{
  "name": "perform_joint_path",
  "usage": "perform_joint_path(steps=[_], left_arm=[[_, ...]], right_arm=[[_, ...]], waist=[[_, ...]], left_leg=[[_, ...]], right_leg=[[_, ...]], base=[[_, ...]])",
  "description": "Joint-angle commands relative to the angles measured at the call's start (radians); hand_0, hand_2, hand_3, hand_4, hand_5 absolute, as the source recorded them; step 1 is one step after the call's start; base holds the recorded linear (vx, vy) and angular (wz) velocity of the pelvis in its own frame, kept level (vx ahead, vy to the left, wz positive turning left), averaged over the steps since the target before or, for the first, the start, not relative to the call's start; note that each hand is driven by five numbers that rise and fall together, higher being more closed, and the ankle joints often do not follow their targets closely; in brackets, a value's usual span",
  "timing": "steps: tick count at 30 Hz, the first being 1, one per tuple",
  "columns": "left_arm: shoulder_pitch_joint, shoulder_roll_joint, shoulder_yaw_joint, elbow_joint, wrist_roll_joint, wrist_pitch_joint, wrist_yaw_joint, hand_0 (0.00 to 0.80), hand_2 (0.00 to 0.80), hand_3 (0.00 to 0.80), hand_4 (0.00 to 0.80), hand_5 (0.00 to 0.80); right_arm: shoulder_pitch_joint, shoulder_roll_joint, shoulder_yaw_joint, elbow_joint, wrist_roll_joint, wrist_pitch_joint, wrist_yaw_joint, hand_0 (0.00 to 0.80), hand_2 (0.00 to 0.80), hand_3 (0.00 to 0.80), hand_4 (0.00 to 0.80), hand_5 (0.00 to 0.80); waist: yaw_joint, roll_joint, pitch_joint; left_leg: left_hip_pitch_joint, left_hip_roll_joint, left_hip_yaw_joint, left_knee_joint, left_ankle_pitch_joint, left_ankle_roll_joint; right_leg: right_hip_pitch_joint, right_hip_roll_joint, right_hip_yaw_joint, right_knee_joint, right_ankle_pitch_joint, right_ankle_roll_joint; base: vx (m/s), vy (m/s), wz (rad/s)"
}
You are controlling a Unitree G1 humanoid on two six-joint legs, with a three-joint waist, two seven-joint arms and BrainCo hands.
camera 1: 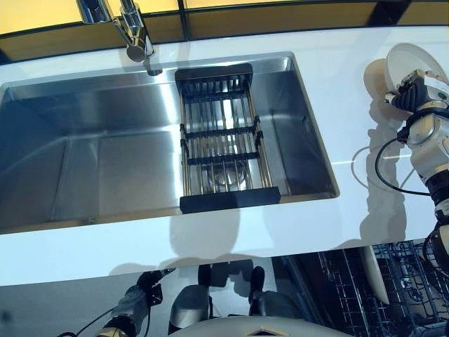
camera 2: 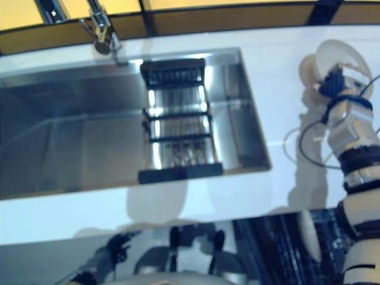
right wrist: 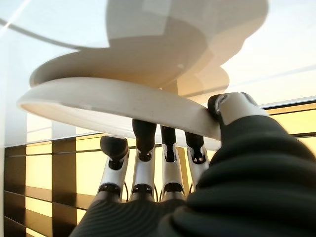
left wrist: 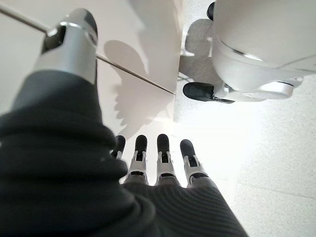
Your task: Take plates into dishwasher
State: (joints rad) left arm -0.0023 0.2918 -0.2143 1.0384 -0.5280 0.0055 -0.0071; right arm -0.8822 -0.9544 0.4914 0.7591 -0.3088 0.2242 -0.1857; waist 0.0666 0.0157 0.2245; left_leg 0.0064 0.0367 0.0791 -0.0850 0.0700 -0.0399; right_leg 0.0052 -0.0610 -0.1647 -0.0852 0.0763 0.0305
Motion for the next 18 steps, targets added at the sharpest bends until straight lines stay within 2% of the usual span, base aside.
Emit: perform_joint_path(steps=[1,8,13,18], left_arm=[[-0.010,0.018,-0.041,0.004,-0.004,-0.015,0.000,0.000,0.000,0.000,0.000,0.000],[0.006,0.008,-0.021,0.023,0.007,-0.019,-0.003,0.000,0.000,0.000,0.000,0.000],[0.006,-0.001,-0.001,0.044,0.014,-0.023,-0.004,0.000,0.000,0.000,0.000,0.000],[0.008,-0.008,0.019,0.062,0.018,-0.031,-0.002,0.000,0.000,0.000,0.000,0.000]], right_arm=[[0.013,-0.086,-0.004,-0.039,0.063,0.002,-0.014,0.800,0.800,0.800,0.800,0.800],[0.102,-0.136,-0.097,-0.101,0.167,-0.053,0.062,0.800,0.800,0.800,0.800,0.800],[0.185,-0.168,-0.184,-0.170,0.244,-0.117,0.133,0.800,0.800,0.800,0.800,0.800],[0.273,-0.199,-0.278,-0.250,0.326,-0.146,0.208,0.800,0.800,0.800,0.800,0.800]], waist=[[0.003,-0.070,-0.054],[-0.021,-0.090,-0.092],[-0.050,-0.107,-0.119],[-0.080,-0.123,-0.133]], left_leg=[[0.042,0.032,-0.012,-0.002,-0.068,-0.026],[0.073,0.038,0.006,-0.002,-0.082,-0.024],[0.097,0.045,0.024,-0.002,-0.093,-0.022],[0.112,0.052,0.045,-0.002,-0.099,-0.021]], right_leg=[[0.012,-0.095,0.058,0.000,0.018,0.123],[0.032,-0.088,0.080,-0.002,0.013,0.124],[0.046,-0.079,0.104,-0.002,0.009,0.124],[0.051,-0.072,0.126,-0.002,0.012,0.126]], base=[[0.034,0.017,-0.02],[0.034,0.024,-0.04],[0.029,0.023,-0.18],[0.004,0.021,-0.12]])
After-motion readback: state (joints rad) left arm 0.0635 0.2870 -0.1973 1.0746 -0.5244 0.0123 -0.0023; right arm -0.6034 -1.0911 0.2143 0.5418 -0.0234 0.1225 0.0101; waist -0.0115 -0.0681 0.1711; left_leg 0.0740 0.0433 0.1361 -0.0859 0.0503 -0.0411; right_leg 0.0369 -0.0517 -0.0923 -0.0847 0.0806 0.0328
